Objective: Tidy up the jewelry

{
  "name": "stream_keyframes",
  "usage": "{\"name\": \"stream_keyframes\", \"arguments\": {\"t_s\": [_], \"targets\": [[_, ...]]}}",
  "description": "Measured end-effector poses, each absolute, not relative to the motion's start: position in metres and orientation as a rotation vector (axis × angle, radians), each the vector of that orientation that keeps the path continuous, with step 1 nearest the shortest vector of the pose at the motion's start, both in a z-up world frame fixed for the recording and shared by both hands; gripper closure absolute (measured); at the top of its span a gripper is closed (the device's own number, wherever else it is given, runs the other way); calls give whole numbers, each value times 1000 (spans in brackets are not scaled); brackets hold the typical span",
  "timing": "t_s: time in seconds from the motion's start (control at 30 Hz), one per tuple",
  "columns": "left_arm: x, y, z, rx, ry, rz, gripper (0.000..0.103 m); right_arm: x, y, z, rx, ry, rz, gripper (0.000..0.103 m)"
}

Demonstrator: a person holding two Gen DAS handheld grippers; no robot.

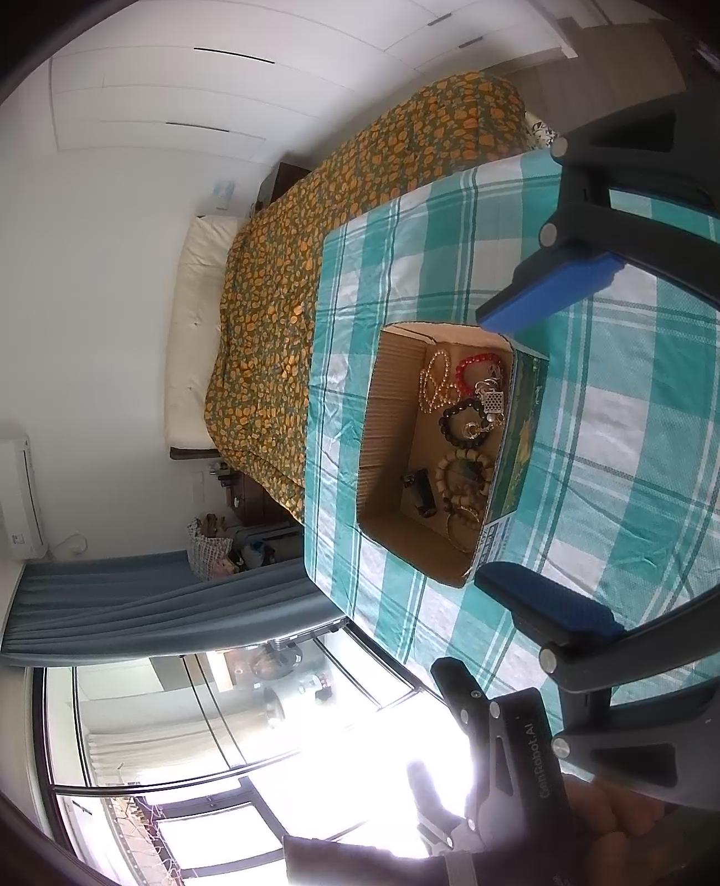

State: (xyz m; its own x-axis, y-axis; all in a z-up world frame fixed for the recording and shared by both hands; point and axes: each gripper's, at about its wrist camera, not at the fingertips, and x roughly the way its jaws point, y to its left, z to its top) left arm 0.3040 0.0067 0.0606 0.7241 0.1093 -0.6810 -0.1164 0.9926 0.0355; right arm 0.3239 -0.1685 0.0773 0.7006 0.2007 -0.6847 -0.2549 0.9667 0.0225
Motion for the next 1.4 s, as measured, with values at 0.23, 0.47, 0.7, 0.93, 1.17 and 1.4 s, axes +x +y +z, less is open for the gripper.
{"name": "stream_keyframes", "arguments": {"t_s": [0.23, 0.47, 0.7, 0.93, 1.17, 1.4], "targets": [[304, 7, 61, -9, 752, 123, 0, 324, -169, 78, -81, 751, 255, 16], [304, 7, 61, -9, 751, 124, 0, 324, -169, 78, -80, 751, 257, 16], [303, 9, 61, -15, 758, 128, 0, 323, -168, 79, -80, 751, 255, 16], [303, 6, 60, -2, 757, 135, 0, 323, -168, 78, -83, 753, 257, 16], [304, 6, 58, 6, 760, 137, 0, 322, -170, 76, -80, 760, 260, 16], [305, 4, 56, 11, 754, 131, 0, 322, -171, 73, -82, 767, 254, 16]]}}
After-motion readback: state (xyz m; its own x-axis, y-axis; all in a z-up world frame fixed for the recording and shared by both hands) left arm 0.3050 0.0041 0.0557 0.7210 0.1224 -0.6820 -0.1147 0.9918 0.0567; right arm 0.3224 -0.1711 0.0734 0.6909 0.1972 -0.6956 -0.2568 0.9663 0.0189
